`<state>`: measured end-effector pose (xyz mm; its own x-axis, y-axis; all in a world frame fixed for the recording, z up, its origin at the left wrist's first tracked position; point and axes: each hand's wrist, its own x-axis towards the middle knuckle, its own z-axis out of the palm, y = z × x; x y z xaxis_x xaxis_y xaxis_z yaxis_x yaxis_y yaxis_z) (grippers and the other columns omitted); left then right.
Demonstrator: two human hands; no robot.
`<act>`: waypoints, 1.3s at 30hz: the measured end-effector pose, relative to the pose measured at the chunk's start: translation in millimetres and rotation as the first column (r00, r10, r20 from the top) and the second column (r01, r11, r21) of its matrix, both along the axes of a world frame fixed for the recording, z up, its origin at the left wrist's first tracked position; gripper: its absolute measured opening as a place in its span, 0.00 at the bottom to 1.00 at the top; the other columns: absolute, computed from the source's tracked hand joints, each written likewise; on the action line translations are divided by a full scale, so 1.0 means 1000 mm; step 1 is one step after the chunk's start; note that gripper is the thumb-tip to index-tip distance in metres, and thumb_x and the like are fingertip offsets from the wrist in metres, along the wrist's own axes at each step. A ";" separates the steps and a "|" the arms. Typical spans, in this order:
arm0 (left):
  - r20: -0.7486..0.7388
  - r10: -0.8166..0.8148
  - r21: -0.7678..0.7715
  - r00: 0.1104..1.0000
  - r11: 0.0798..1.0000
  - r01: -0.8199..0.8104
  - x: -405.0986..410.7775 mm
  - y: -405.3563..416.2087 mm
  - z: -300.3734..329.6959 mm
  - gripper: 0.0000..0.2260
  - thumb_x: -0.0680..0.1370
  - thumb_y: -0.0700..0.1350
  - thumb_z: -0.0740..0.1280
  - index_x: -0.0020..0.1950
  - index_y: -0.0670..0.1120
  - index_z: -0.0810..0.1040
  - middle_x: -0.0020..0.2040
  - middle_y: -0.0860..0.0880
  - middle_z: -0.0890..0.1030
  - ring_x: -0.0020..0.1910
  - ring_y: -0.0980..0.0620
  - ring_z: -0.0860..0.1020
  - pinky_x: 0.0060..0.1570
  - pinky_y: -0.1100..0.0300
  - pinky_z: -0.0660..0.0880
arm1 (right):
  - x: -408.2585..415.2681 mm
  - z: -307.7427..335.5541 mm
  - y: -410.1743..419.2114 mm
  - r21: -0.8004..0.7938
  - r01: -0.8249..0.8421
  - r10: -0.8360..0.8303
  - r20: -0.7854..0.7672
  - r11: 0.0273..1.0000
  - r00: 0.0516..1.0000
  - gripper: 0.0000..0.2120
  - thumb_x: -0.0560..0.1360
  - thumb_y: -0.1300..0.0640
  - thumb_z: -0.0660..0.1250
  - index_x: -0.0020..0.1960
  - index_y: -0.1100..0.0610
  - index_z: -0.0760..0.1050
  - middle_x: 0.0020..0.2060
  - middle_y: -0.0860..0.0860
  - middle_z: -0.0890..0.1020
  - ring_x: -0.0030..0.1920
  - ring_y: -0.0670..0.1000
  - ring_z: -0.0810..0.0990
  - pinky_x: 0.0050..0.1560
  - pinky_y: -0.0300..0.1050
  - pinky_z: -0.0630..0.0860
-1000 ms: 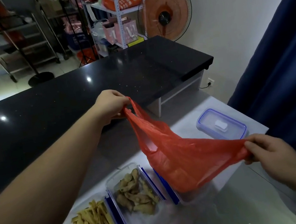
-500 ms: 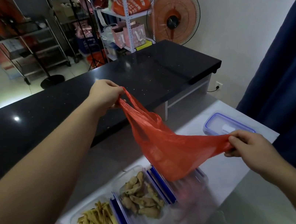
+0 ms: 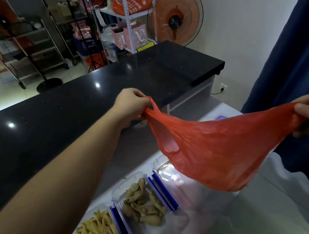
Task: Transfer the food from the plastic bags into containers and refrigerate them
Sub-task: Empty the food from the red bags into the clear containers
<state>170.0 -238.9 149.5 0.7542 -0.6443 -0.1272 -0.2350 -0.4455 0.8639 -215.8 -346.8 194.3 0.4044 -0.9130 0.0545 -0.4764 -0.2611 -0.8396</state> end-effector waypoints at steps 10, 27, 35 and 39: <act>-0.160 -0.127 0.245 0.979 0.955 0.165 -0.056 -0.009 -0.128 0.05 0.76 0.34 0.67 0.43 0.40 0.80 0.40 0.39 0.85 0.37 0.42 0.87 0.39 0.44 0.86 | -0.014 -0.029 0.006 0.137 0.053 -0.033 -0.145 0.989 0.989 0.13 0.83 0.60 0.64 0.45 0.51 0.84 0.32 0.58 0.83 0.32 0.57 0.80 0.49 0.68 0.80; 0.083 -0.513 0.710 0.855 0.632 0.310 -0.080 -0.010 -0.209 0.07 0.73 0.40 0.69 0.36 0.47 0.74 0.42 0.49 0.79 0.43 0.46 0.77 0.41 0.58 0.72 | 0.057 -0.005 0.023 0.096 0.048 -0.031 -0.166 0.994 0.986 0.12 0.80 0.63 0.64 0.43 0.56 0.84 0.23 0.51 0.79 0.23 0.44 0.76 0.28 0.40 0.75; 0.082 -0.496 0.613 0.864 0.708 0.349 -0.070 -0.013 -0.206 0.10 0.73 0.42 0.67 0.53 0.48 0.82 0.44 0.50 0.83 0.46 0.46 0.84 0.40 0.59 0.75 | 0.119 0.007 0.015 0.044 0.022 -0.014 -0.174 0.999 0.985 0.12 0.78 0.65 0.62 0.43 0.60 0.84 0.30 0.59 0.82 0.25 0.48 0.81 0.35 0.47 0.84; 0.002 -0.522 0.588 0.853 0.690 0.421 -0.053 -0.010 -0.196 0.12 0.74 0.41 0.74 0.57 0.44 0.82 0.52 0.45 0.85 0.48 0.44 0.83 0.44 0.54 0.78 | 0.131 -0.009 0.008 0.104 0.057 -0.040 -0.162 0.993 0.986 0.12 0.77 0.66 0.61 0.44 0.65 0.83 0.33 0.63 0.82 0.26 0.51 0.81 0.39 0.53 0.86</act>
